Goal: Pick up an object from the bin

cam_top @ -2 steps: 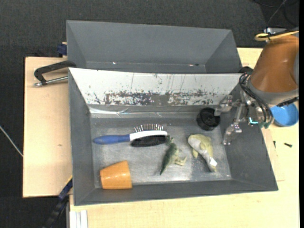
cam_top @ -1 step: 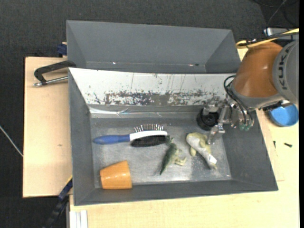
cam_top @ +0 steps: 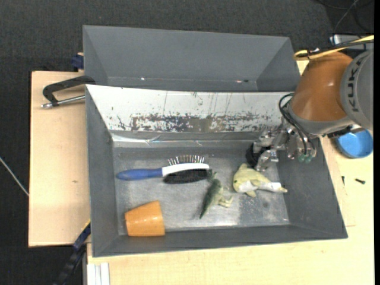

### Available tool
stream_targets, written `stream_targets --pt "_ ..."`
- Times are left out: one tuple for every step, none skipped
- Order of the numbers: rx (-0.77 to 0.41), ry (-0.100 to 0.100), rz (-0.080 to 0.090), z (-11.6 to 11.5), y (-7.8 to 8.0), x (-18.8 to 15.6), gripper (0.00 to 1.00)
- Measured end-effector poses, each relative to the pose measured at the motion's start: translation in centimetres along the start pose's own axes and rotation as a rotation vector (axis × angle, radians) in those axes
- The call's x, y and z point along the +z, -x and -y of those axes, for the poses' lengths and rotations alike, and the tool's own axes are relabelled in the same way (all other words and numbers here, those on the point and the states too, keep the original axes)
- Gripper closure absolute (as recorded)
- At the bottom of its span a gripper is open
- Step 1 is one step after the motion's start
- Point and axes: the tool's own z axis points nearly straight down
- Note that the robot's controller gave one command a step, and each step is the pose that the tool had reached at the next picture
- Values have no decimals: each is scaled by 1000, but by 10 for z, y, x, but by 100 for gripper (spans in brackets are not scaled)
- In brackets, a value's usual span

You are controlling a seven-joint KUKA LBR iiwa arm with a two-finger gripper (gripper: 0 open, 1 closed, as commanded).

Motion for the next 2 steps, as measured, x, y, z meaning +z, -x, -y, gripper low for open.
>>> stream_targets --pt "-447 1 -11 37 -25 -125 100" --pt "-448 4 -16 36 -26 -123 100"
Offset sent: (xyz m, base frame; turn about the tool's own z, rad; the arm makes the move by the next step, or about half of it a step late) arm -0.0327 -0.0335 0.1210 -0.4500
